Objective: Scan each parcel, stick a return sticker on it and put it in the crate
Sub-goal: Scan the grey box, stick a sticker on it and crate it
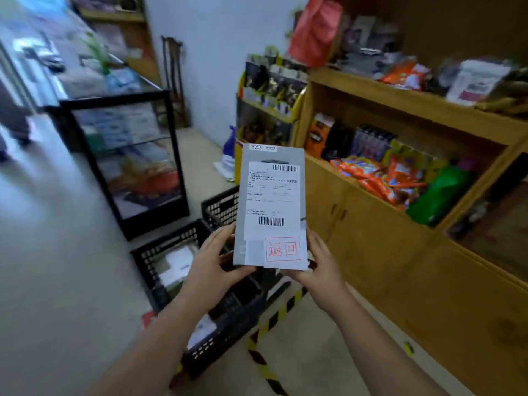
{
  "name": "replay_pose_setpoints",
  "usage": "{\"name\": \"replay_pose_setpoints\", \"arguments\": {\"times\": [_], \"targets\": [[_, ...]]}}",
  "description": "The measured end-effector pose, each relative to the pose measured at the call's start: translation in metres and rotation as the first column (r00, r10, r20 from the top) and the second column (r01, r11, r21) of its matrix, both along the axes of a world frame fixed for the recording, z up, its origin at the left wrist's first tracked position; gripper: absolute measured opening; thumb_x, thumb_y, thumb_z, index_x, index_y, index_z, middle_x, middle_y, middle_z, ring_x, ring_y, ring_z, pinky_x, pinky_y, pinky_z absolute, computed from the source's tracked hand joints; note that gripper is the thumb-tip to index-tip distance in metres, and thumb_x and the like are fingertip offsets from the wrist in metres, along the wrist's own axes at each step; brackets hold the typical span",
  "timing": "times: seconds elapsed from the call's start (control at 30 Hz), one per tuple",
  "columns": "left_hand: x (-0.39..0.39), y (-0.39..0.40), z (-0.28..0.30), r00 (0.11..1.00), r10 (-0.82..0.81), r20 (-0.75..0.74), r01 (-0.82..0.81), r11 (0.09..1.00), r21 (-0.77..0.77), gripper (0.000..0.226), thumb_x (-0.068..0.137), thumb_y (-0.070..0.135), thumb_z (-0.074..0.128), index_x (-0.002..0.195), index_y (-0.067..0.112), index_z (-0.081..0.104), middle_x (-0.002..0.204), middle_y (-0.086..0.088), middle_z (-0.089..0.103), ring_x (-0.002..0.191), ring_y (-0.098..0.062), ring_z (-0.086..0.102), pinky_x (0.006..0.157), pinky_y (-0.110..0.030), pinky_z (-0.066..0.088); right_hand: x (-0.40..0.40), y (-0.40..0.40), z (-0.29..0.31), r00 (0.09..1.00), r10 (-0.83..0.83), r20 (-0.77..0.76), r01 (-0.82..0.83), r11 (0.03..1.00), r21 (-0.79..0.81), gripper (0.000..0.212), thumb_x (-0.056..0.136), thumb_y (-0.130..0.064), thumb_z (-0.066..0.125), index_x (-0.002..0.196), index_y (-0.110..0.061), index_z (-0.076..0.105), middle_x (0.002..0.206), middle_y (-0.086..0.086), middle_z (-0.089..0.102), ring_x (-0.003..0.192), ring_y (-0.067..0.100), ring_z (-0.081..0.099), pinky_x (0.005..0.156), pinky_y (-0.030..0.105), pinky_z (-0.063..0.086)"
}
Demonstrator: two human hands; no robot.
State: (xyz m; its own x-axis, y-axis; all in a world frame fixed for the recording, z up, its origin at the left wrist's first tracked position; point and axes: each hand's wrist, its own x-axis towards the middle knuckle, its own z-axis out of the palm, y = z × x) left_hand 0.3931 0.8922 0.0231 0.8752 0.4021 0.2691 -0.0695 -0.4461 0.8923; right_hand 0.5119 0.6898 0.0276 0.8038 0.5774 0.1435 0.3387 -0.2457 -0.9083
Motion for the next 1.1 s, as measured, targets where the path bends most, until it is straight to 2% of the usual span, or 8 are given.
{"name": "replay_pose_setpoints", "arguments": {"times": [0.13, 0.37, 0.5, 0.67, 0.77, 0.87, 0.93, 1.1], "targets": [[0.009, 0.026, -0.007, 0.982, 0.188, -0.023, -0.188, 0.982, -0.031, 0.077, 0.074, 0.014, 0.084, 0.135, 0.041, 0.044, 0.132, 0.015, 0.053, 0.118, 0.007, 0.051, 0.087, -0.010, 0.048, 0.044, 0.057, -0.008, 0.978, 0.209, -0.006, -0.209, 0.978, -0.017, 0.084, 0.078, -0.039, 0.081, 0.145, -0.051, 0.031, 0.143, -0.028, 0.037, 0.128, -0.015, 0.036, 0.100, 0.016, 0.039], [0.019, 0.053, -0.062, 0.916, 0.338, -0.217, -0.377, 0.909, -0.178, 0.082, 0.076, 0.018, 0.083, 0.141, 0.043, 0.041, 0.124, 0.011, 0.059, 0.104, -0.005, 0.065, 0.087, -0.030, 0.057, 0.099, 0.123, -0.070, 0.902, 0.420, -0.105, -0.431, 0.892, -0.136, 0.089, 0.078, -0.037, 0.080, 0.151, -0.040, 0.028, 0.150, -0.018, 0.034, 0.136, -0.001, 0.033, 0.110, 0.034, 0.036], [0.009, 0.054, -0.109, 0.855, 0.375, -0.358, -0.472, 0.850, -0.236, 0.085, 0.064, 0.059, 0.080, 0.138, 0.050, 0.041, 0.124, 0.016, 0.061, 0.110, -0.008, 0.064, 0.090, -0.037, 0.056, 0.100, 0.140, -0.115, 0.841, 0.483, -0.242, -0.531, 0.823, -0.203, 0.084, 0.081, -0.032, 0.079, 0.147, -0.046, 0.030, 0.147, -0.021, 0.033, 0.134, 0.003, 0.034, 0.106, 0.031, 0.037], [0.014, 0.069, -0.167, 0.782, 0.400, -0.477, -0.565, 0.779, -0.273, 0.079, 0.073, 0.026, 0.085, 0.138, 0.041, 0.042, 0.120, 0.010, 0.063, 0.106, -0.003, 0.063, 0.086, -0.025, 0.057, 0.108, 0.169, -0.163, 0.775, 0.488, -0.402, -0.606, 0.754, -0.254, 0.082, 0.077, -0.036, 0.082, 0.135, -0.058, 0.029, 0.141, -0.027, 0.037, 0.125, -0.006, 0.041, 0.096, 0.021, 0.040], [0.019, 0.081, -0.202, 0.763, 0.349, -0.544, -0.575, 0.751, -0.324, 0.080, 0.073, 0.026, 0.085, 0.140, 0.042, 0.043, 0.120, 0.012, 0.063, 0.106, -0.003, 0.063, 0.084, -0.020, 0.055, 0.117, 0.182, -0.192, 0.732, 0.475, -0.487, -0.647, 0.709, -0.281, 0.084, 0.075, -0.036, 0.083, 0.132, -0.065, 0.029, 0.139, -0.031, 0.039, 0.124, -0.012, 0.040, 0.092, 0.016, 0.041], [0.027, 0.089, -0.238, 0.757, 0.296, -0.583, -0.581, 0.713, -0.393, 0.082, 0.072, 0.025, 0.086, 0.138, 0.047, 0.043, 0.124, 0.012, 0.062, 0.110, -0.008, 0.063, 0.090, -0.035, 0.057, 0.128, 0.188, -0.224, 0.720, 0.433, -0.542, -0.663, 0.661, -0.352, 0.093, 0.068, -0.043, 0.082, 0.143, -0.058, 0.028, 0.146, -0.024, 0.040, 0.132, 0.000, 0.040, 0.104, 0.032, 0.043], [0.033, 0.091, -0.263, 0.751, 0.278, -0.599, -0.589, 0.692, -0.418, 0.083, 0.073, 0.024, 0.085, 0.140, 0.045, 0.042, 0.127, 0.014, 0.060, 0.113, -0.002, 0.060, 0.090, -0.030, 0.056, 0.135, 0.193, -0.249, 0.704, 0.412, -0.579, -0.680, 0.627, -0.381, 0.097, 0.065, -0.046, 0.081, 0.145, -0.055, 0.028, 0.146, -0.022, 0.042, 0.133, 0.002, 0.041, 0.106, 0.037, 0.044], [0.045, 0.088, -0.294, 0.727, 0.266, -0.633, -0.618, 0.655, -0.434, 0.078, 0.076, 0.030, 0.082, 0.142, 0.042, 0.042, 0.130, 0.023, 0.056, 0.115, 0.010, 0.052, 0.088, -0.018, 0.053, 0.147, 0.198, -0.285, 0.675, 0.377, -0.634, -0.701, 0.594, -0.394, 0.092, 0.066, -0.047, 0.078, 0.144, -0.056, 0.029, 0.145, -0.021, 0.044, 0.131, -0.003, 0.041, 0.098, 0.023, 0.043]]}}
